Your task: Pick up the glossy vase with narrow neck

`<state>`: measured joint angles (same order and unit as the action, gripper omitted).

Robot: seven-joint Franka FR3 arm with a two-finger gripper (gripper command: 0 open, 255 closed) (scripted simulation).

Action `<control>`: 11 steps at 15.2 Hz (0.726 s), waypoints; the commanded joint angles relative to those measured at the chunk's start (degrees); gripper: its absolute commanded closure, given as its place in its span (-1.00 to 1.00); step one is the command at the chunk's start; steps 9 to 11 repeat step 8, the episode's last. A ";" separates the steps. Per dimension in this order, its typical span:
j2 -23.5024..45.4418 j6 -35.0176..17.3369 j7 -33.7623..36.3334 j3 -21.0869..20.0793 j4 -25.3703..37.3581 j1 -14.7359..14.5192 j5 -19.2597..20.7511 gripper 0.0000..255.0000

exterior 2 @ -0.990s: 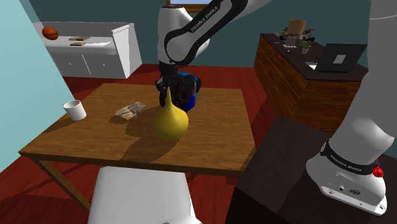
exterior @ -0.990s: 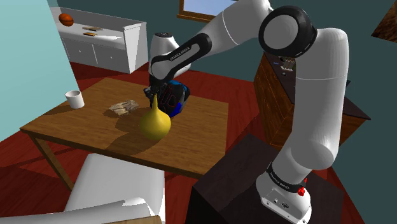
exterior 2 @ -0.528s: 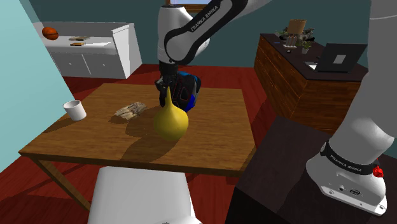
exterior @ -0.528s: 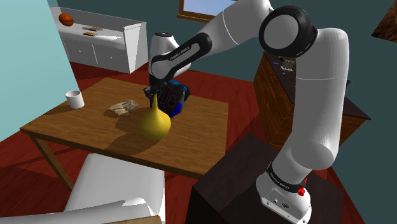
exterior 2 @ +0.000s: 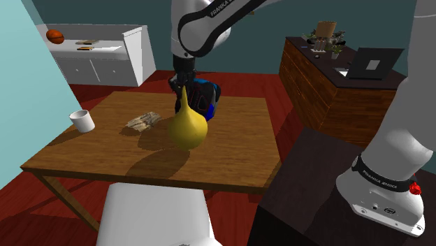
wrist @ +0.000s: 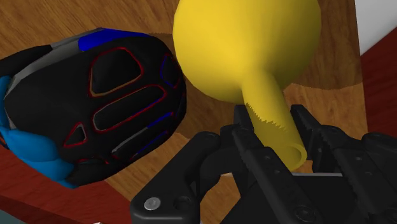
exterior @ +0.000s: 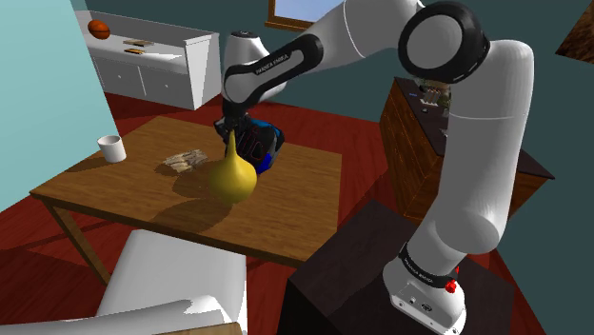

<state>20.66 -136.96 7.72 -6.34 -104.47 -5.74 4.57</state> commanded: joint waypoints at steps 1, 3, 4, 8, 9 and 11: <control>-0.72 1.26 -0.21 -0.07 0.66 0.10 -0.19 1.00; -1.40 2.57 -0.33 -0.13 1.29 0.14 -0.34 1.00; -1.73 3.22 -0.39 -0.16 1.62 0.16 -0.42 1.00; -2.40 4.65 -0.51 -0.23 2.39 0.19 -0.57 1.00; -2.40 4.65 -0.51 -0.23 2.39 0.19 -0.57 1.00; -2.40 4.65 -0.51 -0.23 2.39 0.19 -0.57 1.00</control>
